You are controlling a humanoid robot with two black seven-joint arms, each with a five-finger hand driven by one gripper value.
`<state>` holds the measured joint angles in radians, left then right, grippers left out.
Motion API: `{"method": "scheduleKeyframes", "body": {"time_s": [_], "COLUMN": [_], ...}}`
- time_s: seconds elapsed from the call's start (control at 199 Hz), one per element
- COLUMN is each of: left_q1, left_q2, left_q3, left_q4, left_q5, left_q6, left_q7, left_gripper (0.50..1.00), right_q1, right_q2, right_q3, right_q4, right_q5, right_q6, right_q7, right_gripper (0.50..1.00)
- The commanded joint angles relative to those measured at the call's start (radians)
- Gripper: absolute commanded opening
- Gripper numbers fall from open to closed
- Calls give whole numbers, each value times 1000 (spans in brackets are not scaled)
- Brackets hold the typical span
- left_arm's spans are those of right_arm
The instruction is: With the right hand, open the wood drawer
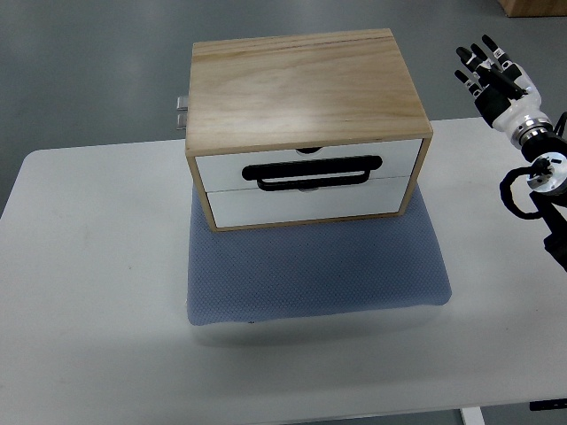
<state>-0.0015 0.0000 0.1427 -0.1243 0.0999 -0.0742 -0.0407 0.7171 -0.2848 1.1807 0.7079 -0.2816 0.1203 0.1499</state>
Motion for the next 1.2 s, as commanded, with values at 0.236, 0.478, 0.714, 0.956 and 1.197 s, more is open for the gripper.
{"method": "scheduleKeyframes", "body": {"time_s": [0.236,0.478,0.714,0.956,1.197], "left_q1": [0,0,0,0,0], "left_q2": [0,0,0,0,0], "left_q3": [0,0,0,0,0], "left_q4": [0,0,0,0,0], "left_q5": [0,0,0,0,0], "left_q6": [1,-1,1,1,1], "left_q7": [-1,-1,1,1,-1], "left_gripper": [1000,1000,1000,1000,1000], "right_q1": [88,185,312,501,636], "right_q2": [-113,-237,-367,-473,-455], "right_q3": [-66,-234,-477,-737,-854], "right_q4": [5,28,145,280,370], "right_q5": [13,13,13,10,-18], "right_q6": [24,104,173,240,263], "right_q7": [-1,-6,-9,-26,-174], "right_gripper": [944,944,944,944,944]}}
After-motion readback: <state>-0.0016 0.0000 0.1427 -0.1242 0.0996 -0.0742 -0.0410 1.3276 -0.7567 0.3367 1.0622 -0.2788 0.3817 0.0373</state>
